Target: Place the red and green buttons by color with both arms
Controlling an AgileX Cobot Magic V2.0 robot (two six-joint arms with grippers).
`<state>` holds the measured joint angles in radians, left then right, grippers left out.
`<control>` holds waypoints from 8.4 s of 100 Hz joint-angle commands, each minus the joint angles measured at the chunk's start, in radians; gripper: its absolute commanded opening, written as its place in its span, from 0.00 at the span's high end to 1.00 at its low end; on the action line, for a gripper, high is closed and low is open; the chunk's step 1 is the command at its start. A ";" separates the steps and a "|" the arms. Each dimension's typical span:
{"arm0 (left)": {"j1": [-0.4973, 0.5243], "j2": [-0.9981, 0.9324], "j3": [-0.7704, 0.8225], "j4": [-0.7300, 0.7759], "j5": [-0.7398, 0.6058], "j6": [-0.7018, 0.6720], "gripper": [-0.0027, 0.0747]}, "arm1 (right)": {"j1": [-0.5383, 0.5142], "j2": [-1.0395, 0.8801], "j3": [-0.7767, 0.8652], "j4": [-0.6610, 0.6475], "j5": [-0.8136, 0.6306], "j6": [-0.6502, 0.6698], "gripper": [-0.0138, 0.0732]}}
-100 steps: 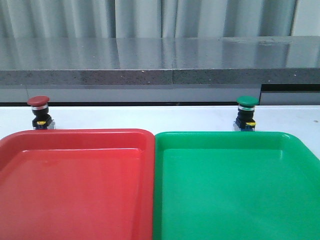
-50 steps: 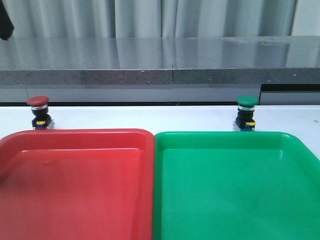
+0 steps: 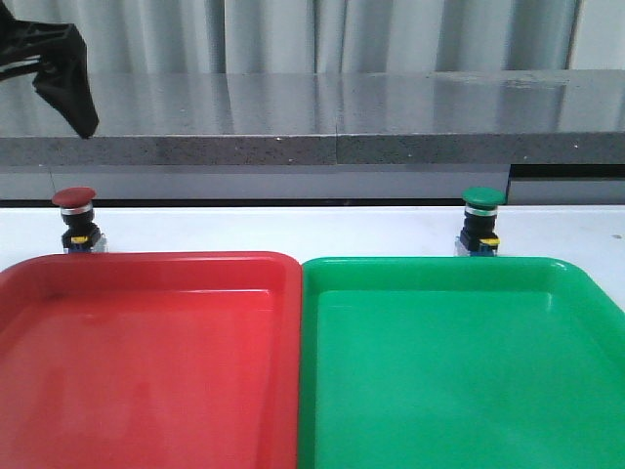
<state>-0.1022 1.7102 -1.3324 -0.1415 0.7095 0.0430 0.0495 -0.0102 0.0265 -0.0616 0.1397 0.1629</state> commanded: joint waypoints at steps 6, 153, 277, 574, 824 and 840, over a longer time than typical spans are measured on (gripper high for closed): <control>0.002 0.010 -0.053 -0.011 -0.081 -0.001 0.07 | -0.004 -0.016 -0.014 -0.001 -0.087 -0.002 0.92; -0.020 0.183 -0.112 0.016 -0.107 0.001 0.38 | -0.004 -0.016 -0.014 -0.001 -0.087 -0.002 0.92; -0.043 -0.050 -0.115 -0.045 0.039 -0.002 0.75 | -0.004 -0.016 -0.014 -0.001 -0.087 -0.002 0.92; -0.026 -0.719 0.507 0.050 -0.434 -0.062 0.27 | -0.004 -0.016 -0.014 -0.001 -0.087 -0.002 0.92; 0.045 -1.746 1.338 0.159 -0.710 -0.056 0.99 | -0.004 -0.016 -0.014 -0.001 -0.087 -0.002 0.92; 0.070 -1.746 1.373 0.154 -0.800 -0.056 0.99 | -0.004 -0.016 -0.014 -0.001 -0.087 -0.002 0.92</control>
<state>-0.0420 -0.0062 0.0018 0.0234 0.0493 -0.0075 0.0495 -0.0102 0.0265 -0.0616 0.1397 0.1629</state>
